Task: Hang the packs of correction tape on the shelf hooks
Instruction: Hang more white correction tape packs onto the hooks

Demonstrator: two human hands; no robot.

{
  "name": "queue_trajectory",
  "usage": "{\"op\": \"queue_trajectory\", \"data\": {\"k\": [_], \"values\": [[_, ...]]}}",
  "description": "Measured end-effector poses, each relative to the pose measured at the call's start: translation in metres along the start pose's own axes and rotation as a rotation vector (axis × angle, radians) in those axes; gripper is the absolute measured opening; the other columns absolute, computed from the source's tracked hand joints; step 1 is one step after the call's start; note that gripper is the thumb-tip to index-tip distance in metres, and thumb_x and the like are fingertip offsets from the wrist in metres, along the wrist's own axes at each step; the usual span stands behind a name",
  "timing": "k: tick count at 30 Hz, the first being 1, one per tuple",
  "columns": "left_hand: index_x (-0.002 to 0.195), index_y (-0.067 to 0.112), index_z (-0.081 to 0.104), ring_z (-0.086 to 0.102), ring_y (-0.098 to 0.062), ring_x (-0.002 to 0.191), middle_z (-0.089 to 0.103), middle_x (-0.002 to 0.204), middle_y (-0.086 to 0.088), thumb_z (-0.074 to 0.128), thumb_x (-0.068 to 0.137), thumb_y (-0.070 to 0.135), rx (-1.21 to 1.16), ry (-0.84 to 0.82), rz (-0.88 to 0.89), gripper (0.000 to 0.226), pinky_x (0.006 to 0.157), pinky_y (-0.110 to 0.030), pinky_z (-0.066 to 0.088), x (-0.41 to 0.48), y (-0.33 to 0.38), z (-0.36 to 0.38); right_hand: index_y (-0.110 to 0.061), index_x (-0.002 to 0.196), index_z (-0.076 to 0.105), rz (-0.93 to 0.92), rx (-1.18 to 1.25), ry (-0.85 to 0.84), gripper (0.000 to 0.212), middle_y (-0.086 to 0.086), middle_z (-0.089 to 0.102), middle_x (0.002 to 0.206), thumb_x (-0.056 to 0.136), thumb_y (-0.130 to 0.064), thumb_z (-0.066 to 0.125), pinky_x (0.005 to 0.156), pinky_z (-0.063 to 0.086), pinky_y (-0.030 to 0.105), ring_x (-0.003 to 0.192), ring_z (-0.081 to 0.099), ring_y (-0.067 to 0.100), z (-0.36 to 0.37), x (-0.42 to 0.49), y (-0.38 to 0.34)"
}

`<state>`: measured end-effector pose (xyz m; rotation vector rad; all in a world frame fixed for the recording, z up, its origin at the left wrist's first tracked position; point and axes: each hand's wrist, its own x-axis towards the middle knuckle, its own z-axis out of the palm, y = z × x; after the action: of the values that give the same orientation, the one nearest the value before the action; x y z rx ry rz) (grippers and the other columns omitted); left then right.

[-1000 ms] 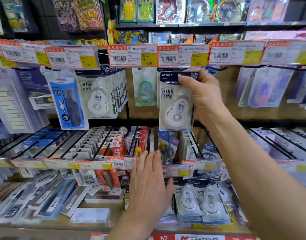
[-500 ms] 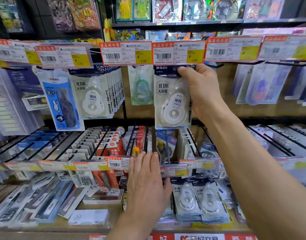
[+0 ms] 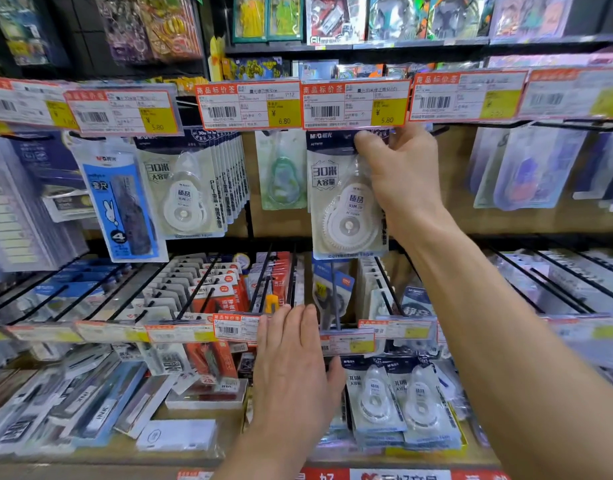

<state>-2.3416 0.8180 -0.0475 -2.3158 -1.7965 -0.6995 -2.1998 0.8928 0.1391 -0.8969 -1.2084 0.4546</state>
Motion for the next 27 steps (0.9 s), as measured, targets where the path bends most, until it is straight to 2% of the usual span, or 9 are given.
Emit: {"op": "queue_trajectory", "data": {"k": [3,5,9,10,12,15,20,23,27], "values": [[0.147,0.013,0.037,0.029,-0.024,0.143,0.043,0.147,-0.001,0.050,0.089,0.054,0.000,-0.003,0.015,0.071,0.122,-0.047,0.018,0.000,0.000,0.000,-0.025,0.105,0.064,0.014,-0.019,0.013,0.014,-0.008,0.074,0.100,0.095,-0.014,0.064,0.091,0.059,0.035,0.093,0.072,0.011,0.005,0.007,0.011],[0.143,0.013,0.041,0.035,-0.024,0.137,0.048,0.141,-0.001,0.051,0.087,0.053,-0.009,0.003,0.024,0.069,0.119,-0.047,0.025,-0.001,-0.001,0.001,-0.025,0.104,0.060,0.027,-0.065,0.030,0.011,-0.008,0.069,0.093,0.095,-0.021,0.065,0.082,0.058,0.031,0.082,0.067,0.008,0.010,0.014,0.022],[0.146,0.016,0.036,0.029,-0.022,0.140,0.042,0.144,0.002,0.049,0.089,0.054,0.000,0.000,0.017,0.069,0.121,-0.045,0.020,0.000,0.001,-0.001,-0.025,0.109,0.053,0.082,-0.095,0.082,0.029,0.005,0.070,0.105,0.089,-0.035,0.071,0.085,0.059,0.042,0.090,0.069,0.019,0.021,0.031,0.042],[0.147,0.017,0.033,0.027,-0.022,0.141,0.040,0.146,0.003,0.048,0.090,0.054,0.003,-0.001,0.018,0.070,0.121,-0.044,0.018,0.000,0.001,-0.001,-0.021,0.113,0.053,0.085,-0.094,0.095,0.035,0.008,0.071,0.105,0.088,-0.035,0.072,0.082,0.059,0.042,0.086,0.068,0.018,0.023,0.036,0.045],[0.149,0.018,0.031,0.024,-0.021,0.143,0.038,0.148,0.003,0.047,0.091,0.054,0.015,0.000,0.015,0.070,0.122,-0.044,0.015,0.001,0.002,-0.001,-0.014,0.117,0.052,0.080,-0.119,0.130,0.041,0.010,0.069,0.102,0.088,-0.034,0.074,0.072,0.055,0.035,0.077,0.060,0.015,0.026,0.046,0.048],[0.148,0.018,0.032,0.025,-0.022,0.143,0.040,0.147,0.003,0.049,0.090,0.053,0.006,0.001,0.004,0.070,0.123,-0.044,0.014,0.000,0.003,-0.003,-0.016,0.115,0.048,0.081,-0.195,0.145,0.041,-0.003,0.058,0.087,0.090,-0.034,0.074,0.064,0.045,0.021,0.075,0.056,0.011,0.028,0.059,0.055],[0.150,0.018,0.030,0.024,-0.021,0.143,0.037,0.149,0.003,0.048,0.091,0.053,0.020,-0.002,0.016,0.071,0.122,-0.044,0.015,0.001,0.002,-0.004,-0.017,0.119,0.050,0.059,-0.299,0.149,0.048,-0.005,0.061,0.091,0.088,-0.047,0.074,0.087,0.055,0.043,0.093,0.066,0.019,0.027,0.062,0.064],[0.149,0.018,0.031,0.024,-0.022,0.142,0.038,0.148,0.002,0.049,0.091,0.053,0.032,0.007,0.021,0.070,0.122,-0.045,0.017,0.001,0.002,-0.006,-0.016,0.129,0.048,0.085,-0.315,0.096,0.059,-0.005,0.060,0.098,0.087,-0.050,0.073,0.093,0.054,0.041,0.097,0.064,0.017,0.022,0.047,0.065],[0.148,0.016,0.035,0.026,-0.024,0.143,0.040,0.148,-0.001,0.051,0.090,0.051,0.018,0.021,0.028,0.069,0.121,-0.048,0.020,-0.001,0.003,-0.009,-0.016,0.143,0.042,0.127,-0.423,-0.045,0.062,-0.003,0.060,0.112,0.092,-0.036,0.071,0.094,0.048,0.032,0.107,0.060,0.016,0.009,0.009,0.065]]}}
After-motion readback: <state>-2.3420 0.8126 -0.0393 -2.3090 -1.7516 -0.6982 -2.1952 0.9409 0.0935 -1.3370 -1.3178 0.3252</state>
